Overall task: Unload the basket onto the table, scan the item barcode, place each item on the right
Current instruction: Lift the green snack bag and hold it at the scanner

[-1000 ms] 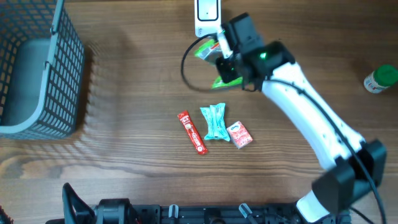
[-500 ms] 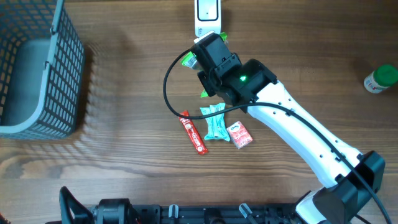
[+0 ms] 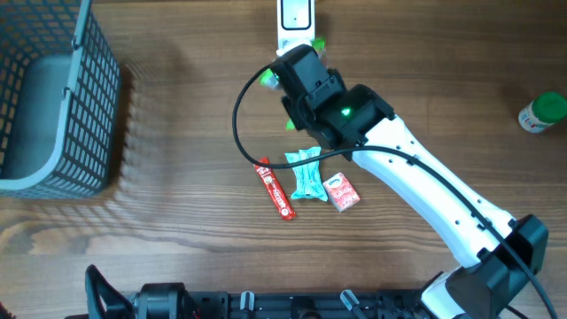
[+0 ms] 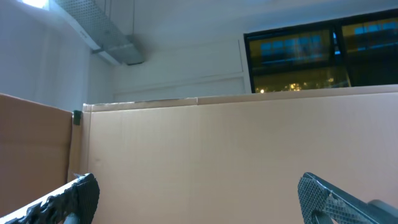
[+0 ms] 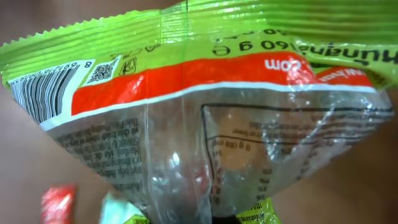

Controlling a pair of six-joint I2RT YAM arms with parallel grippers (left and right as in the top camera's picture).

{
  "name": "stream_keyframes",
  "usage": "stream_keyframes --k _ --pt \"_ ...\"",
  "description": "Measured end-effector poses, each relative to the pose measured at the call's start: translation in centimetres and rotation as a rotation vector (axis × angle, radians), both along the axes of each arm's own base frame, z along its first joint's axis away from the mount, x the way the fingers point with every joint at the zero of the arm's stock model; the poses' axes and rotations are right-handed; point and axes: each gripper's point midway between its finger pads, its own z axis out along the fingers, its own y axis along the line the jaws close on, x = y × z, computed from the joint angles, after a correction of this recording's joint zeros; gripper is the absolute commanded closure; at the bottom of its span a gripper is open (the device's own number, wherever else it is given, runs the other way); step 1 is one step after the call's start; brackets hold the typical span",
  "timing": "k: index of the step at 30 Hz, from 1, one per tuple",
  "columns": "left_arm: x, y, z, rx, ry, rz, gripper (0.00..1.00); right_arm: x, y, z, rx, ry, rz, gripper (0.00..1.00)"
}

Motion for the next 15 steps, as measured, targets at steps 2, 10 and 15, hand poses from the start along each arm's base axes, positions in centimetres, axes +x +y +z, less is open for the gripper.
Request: stream_keyframes --k 2,10,15 --pt "0.1 0.0 -0.1 0.0 0.005 0.0 0.0 1.4 0.2 1.0 -0.024 -0.077 0.005 0.95" --pt "0.3 0.0 -0.4 0.0 0.02 -0.001 0.0 10.0 1.0 3.5 -0.264 -0.478 -0.101 0.96" --pt "0.6 0.0 -0.8 0.0 0.039 0.0 0.0 15.1 -0.2 5.7 -0.484 -0.829 -0.283 0.95"
